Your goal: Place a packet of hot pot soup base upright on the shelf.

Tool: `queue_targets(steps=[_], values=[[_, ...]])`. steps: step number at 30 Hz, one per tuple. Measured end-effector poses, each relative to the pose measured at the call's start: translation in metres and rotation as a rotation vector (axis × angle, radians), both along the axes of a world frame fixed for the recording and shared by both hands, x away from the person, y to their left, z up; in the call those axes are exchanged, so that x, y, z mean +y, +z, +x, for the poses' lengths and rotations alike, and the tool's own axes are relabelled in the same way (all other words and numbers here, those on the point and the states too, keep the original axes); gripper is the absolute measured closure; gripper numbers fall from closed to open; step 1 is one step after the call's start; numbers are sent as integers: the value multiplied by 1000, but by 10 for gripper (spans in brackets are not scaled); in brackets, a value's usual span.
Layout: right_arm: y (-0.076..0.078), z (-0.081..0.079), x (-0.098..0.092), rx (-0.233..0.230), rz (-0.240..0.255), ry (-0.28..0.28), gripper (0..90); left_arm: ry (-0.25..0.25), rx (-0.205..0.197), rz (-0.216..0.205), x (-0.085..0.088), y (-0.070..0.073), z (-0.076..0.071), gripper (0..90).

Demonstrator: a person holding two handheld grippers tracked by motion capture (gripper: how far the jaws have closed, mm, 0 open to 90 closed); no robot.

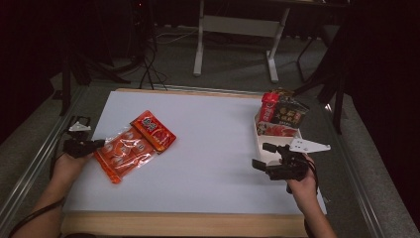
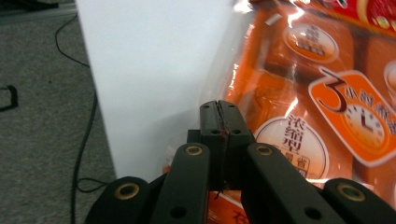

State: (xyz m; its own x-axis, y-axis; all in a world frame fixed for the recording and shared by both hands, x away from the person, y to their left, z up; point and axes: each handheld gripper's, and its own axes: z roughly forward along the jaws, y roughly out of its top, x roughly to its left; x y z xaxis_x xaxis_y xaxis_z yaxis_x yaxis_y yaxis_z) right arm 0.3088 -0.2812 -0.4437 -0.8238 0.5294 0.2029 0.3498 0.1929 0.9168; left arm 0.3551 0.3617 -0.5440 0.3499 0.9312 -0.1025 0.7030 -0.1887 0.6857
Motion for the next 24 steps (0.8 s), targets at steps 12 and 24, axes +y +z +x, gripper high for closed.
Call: queue_targets(steps=[12,24], values=[[0,-1,4,2,-6,16,149,-103,38,0,-36,4,-25,900],[0,-2,4,7,-2,22,150,-219,81,-8,-76,7,-33,900]])
